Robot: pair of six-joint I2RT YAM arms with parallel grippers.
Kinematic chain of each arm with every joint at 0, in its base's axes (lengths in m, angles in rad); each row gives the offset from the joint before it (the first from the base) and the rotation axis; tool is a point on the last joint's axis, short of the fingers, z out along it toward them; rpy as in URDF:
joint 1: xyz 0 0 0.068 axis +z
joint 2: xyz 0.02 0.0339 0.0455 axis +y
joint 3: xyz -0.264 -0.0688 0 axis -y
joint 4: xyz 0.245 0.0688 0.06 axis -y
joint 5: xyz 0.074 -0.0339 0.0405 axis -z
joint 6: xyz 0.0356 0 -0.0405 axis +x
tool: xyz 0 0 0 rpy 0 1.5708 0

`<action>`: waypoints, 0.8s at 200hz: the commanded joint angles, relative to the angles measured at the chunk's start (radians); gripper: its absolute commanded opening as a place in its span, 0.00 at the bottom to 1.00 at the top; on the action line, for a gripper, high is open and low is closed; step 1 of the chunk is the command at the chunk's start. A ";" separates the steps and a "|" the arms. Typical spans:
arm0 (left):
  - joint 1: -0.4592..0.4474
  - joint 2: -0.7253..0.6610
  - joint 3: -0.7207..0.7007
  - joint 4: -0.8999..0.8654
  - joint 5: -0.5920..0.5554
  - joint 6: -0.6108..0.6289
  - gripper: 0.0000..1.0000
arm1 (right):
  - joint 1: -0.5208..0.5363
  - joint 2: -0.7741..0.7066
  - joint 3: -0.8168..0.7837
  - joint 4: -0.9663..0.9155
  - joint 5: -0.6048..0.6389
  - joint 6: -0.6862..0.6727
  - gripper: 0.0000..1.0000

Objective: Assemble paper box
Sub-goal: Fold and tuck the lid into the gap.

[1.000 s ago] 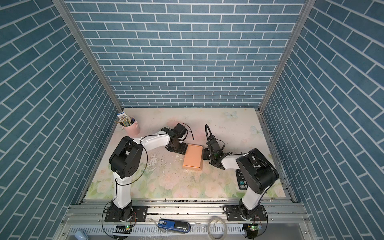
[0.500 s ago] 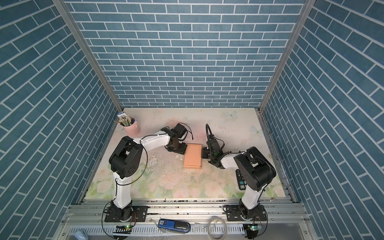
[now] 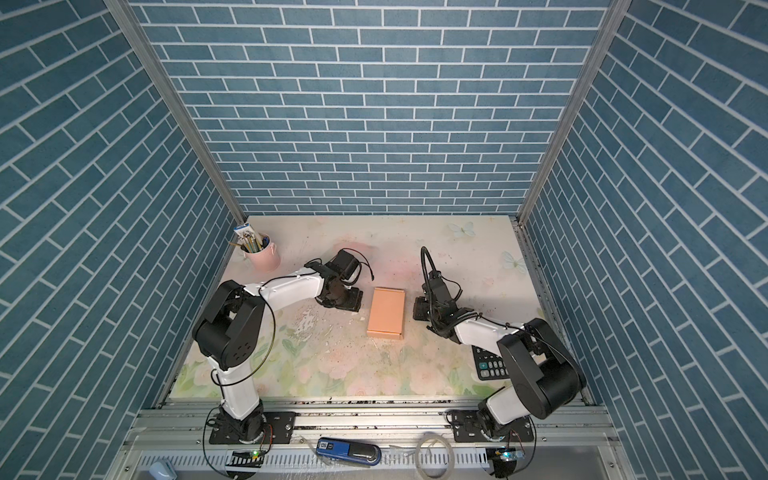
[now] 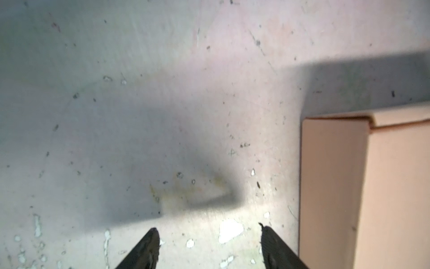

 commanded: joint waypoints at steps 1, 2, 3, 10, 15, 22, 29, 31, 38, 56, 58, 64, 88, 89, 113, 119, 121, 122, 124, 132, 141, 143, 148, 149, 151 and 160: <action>-0.013 -0.036 -0.052 0.021 0.000 -0.022 0.71 | 0.028 -0.051 -0.042 -0.070 -0.001 0.053 0.24; -0.013 -0.039 -0.054 0.022 0.000 -0.023 0.72 | 0.031 -0.053 -0.044 -0.072 -0.001 0.055 0.24; -0.014 -0.039 -0.056 0.023 0.001 -0.023 0.71 | 0.033 -0.055 -0.045 -0.073 -0.001 0.056 0.24; -0.022 -0.045 -0.067 0.026 -0.001 -0.026 0.71 | 0.048 -0.064 -0.049 -0.085 0.003 0.065 0.23; -0.029 -0.049 -0.074 0.027 -0.003 -0.029 0.71 | 0.058 -0.071 -0.051 -0.093 0.005 0.071 0.23; -0.040 -0.051 -0.082 0.029 -0.005 -0.031 0.71 | 0.074 -0.076 -0.056 -0.099 0.012 0.084 0.23; -0.049 -0.054 -0.089 0.032 -0.009 -0.037 0.71 | 0.091 -0.078 -0.059 -0.104 0.017 0.096 0.23; -0.052 -0.053 -0.091 0.033 -0.009 -0.038 0.71 | 0.096 -0.077 -0.059 -0.107 0.019 0.099 0.23; -0.061 -0.054 -0.099 0.040 -0.009 -0.044 0.71 | 0.111 -0.075 -0.058 -0.111 0.023 0.107 0.23; -0.083 -0.045 -0.108 0.055 -0.006 -0.055 0.71 | 0.149 -0.052 -0.053 -0.116 0.036 0.129 0.23; -0.085 -0.044 -0.108 0.055 -0.006 -0.058 0.71 | 0.151 -0.048 -0.053 -0.116 0.036 0.131 0.23; -0.095 -0.040 -0.110 0.059 -0.007 -0.061 0.71 | 0.161 -0.036 -0.048 -0.115 0.036 0.135 0.23; -0.123 -0.036 -0.116 0.072 -0.008 -0.075 0.71 | 0.192 -0.003 -0.027 -0.115 0.035 0.163 0.23; -0.124 -0.037 -0.116 0.073 -0.008 -0.077 0.71 | 0.194 -0.002 -0.026 -0.115 0.035 0.164 0.23; -0.144 -0.041 -0.119 0.082 -0.008 -0.088 0.71 | 0.204 0.016 -0.024 -0.088 0.017 0.210 0.23; -0.149 -0.041 -0.119 0.084 -0.006 -0.091 0.71 | 0.204 0.021 -0.025 -0.077 0.013 0.223 0.23; -0.150 -0.041 -0.119 0.084 -0.005 -0.091 0.71 | 0.204 0.023 -0.027 -0.070 0.010 0.229 0.23; -0.151 -0.041 -0.119 0.084 -0.006 -0.090 0.71 | 0.204 0.025 -0.027 -0.068 0.009 0.230 0.23; -0.153 -0.041 -0.119 0.085 -0.006 -0.092 0.71 | 0.205 0.026 -0.027 -0.062 0.008 0.234 0.23; -0.159 -0.038 -0.119 0.089 -0.006 -0.093 0.71 | 0.205 0.036 -0.026 -0.040 -0.001 0.251 0.23; -0.166 -0.034 -0.118 0.089 -0.005 -0.096 0.71 | 0.205 0.050 -0.022 -0.017 -0.015 0.266 0.23; -0.167 -0.033 -0.116 0.089 -0.005 -0.096 0.71 | 0.206 0.054 -0.020 -0.013 -0.019 0.269 0.23; -0.170 -0.031 -0.115 0.089 -0.005 -0.096 0.71 | 0.205 0.064 -0.015 -0.002 -0.028 0.277 0.23; -0.170 -0.031 -0.115 0.089 -0.005 -0.096 0.71 | 0.206 0.065 -0.014 0.000 -0.029 0.278 0.23; -0.171 -0.030 -0.114 0.089 -0.006 -0.096 0.71 | 0.206 0.070 -0.012 0.004 -0.031 0.281 0.23; -0.173 -0.028 -0.113 0.092 -0.005 -0.098 0.71 | 0.207 0.088 -0.006 0.027 -0.046 0.294 0.23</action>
